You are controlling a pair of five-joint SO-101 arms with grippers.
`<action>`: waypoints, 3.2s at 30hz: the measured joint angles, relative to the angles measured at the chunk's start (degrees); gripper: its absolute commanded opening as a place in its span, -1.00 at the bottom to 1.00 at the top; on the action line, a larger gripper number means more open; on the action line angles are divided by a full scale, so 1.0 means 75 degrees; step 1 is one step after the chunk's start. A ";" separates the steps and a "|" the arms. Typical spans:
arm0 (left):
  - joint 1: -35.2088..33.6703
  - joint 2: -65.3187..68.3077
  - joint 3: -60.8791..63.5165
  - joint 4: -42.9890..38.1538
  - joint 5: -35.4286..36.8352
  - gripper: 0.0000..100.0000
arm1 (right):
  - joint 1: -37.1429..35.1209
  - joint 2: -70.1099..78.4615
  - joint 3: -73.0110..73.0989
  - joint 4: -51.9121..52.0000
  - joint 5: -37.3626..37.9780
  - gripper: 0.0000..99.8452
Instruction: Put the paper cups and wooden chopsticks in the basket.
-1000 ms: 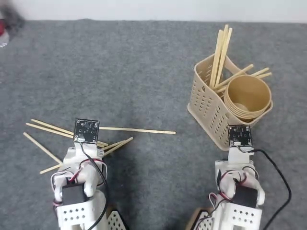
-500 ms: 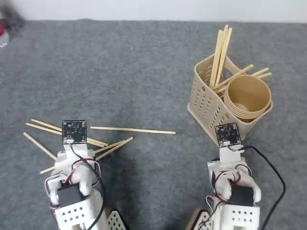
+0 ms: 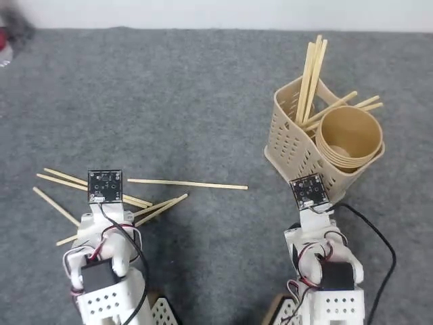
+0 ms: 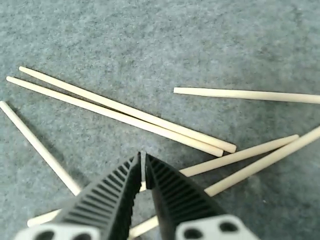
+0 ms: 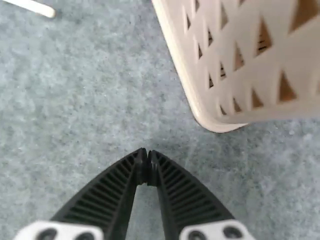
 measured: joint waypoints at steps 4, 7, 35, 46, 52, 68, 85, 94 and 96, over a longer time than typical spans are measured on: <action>0.0000 0.0000 0.0000 0.0000 0.0000 -0.98 | 0.0047 0.0000 0.0000 -0.0399 0.0000 -0.98; 0.0000 0.0000 0.0000 0.0000 0.0000 -0.98 | 0.0023 -0.0012 -0.0316 -0.0434 0.0000 -0.98; -0.0316 -0.0012 0.0000 0.0000 0.0000 -0.98 | -0.3798 0.8240 -1.0139 0.1606 0.3048 -0.57; -0.2426 -0.0012 0.0000 -0.0891 0.1442 -0.98 | -0.4864 1.4629 -1.4629 0.2473 0.4161 -0.57; -0.2930 -0.0012 0.0000 -0.0926 0.1442 -0.97 | -0.4876 1.7149 -1.5695 0.2415 0.4583 -0.57; -0.3024 -0.0012 0.0000 -0.0938 0.1442 -0.97 | -0.4818 1.9095 -1.5965 0.1336 0.4677 -0.57; -0.3024 -0.0012 0.0000 -0.0938 0.1442 -0.97 | -0.4466 1.9505 -1.6246 0.0809 0.4689 -0.99; -0.3024 -0.0012 0.0000 -0.0938 0.1442 -0.97 | -0.4466 1.8766 -1.6234 0.1266 0.4700 -0.99; -0.3024 -0.0012 0.0000 -0.0938 0.1442 -0.97 | -0.4466 1.8051 -1.6340 0.1641 0.4700 -0.99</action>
